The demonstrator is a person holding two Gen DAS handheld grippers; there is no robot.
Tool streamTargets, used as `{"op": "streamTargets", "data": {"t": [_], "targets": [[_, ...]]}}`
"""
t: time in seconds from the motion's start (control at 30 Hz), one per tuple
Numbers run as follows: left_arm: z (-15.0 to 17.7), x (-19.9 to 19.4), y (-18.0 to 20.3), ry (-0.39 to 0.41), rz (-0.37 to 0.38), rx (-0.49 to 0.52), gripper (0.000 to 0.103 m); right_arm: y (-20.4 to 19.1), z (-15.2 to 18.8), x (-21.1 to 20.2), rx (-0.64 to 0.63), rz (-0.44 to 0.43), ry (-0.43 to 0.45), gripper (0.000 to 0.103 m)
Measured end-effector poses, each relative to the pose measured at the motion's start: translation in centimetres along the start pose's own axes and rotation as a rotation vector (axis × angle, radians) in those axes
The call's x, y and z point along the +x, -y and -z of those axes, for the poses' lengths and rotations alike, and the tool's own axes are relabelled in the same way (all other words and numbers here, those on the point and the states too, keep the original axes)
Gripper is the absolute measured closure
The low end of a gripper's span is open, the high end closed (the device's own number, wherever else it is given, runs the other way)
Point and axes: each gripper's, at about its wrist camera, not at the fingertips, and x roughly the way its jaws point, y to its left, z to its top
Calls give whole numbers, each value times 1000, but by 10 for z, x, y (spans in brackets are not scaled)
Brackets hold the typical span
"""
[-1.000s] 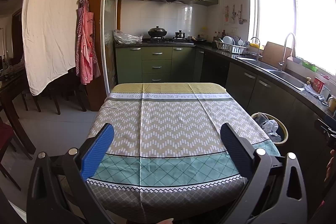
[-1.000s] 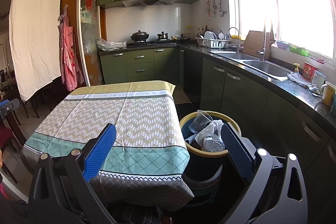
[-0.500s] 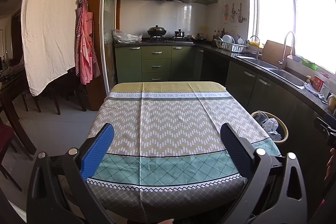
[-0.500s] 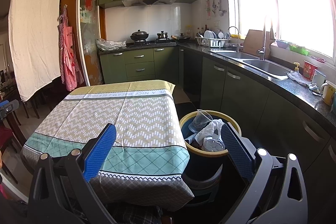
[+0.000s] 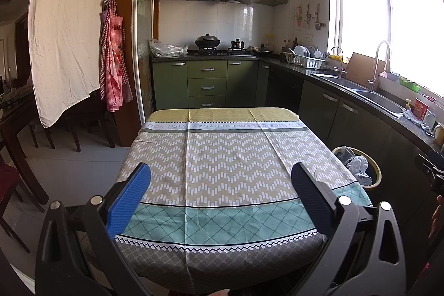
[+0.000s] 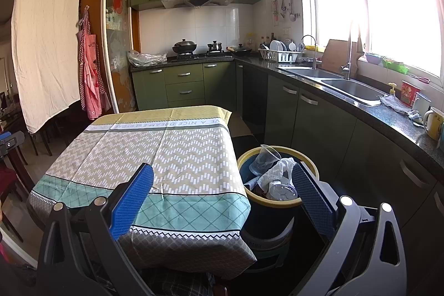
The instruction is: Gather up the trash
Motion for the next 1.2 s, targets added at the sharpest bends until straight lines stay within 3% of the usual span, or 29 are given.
{"op": "streamTargets", "data": {"t": [1.2], "targets": [[2, 3, 0, -13, 16, 2, 7, 2, 2, 5, -4, 0, -8, 5]]}}
